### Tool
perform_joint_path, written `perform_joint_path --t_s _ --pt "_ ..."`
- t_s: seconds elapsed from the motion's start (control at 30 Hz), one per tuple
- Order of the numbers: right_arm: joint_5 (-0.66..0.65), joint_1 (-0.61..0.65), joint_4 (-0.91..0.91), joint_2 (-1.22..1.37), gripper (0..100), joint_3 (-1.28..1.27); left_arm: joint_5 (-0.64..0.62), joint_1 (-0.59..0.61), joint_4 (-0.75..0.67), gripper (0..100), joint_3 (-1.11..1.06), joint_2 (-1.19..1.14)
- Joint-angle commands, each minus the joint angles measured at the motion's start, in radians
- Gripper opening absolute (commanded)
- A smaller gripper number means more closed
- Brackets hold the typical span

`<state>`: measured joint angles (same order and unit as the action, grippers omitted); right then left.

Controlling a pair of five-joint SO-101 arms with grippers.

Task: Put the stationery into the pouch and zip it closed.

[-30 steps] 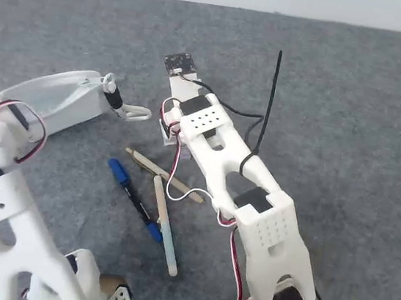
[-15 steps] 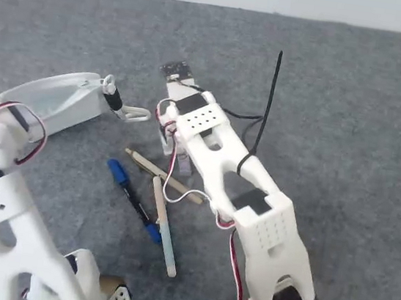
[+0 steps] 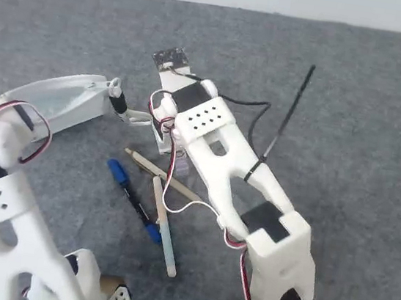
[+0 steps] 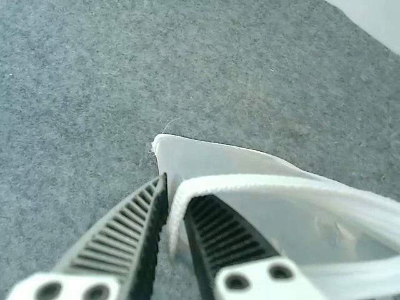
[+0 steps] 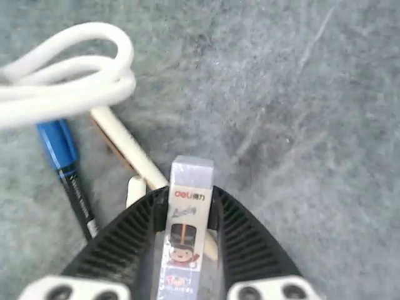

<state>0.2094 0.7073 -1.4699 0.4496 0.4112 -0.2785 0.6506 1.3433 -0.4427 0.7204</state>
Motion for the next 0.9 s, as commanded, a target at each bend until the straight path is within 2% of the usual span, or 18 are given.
perform_joint_path --t_s 0.0,0.53,0.87 --pt "0.006 0.008 -0.058 -0.153 0.6 0.018 -0.012 -0.011 -0.026 1 -0.004 -0.011" --pt "0.011 0.082 -0.193 -0.348 0.6 0.015 -0.011 -0.077 -0.026 1 -0.025 -0.009" --pt "0.011 0.084 -0.154 -0.481 0.6 -0.08 -0.011 -0.077 -0.028 1 -0.025 -0.011"
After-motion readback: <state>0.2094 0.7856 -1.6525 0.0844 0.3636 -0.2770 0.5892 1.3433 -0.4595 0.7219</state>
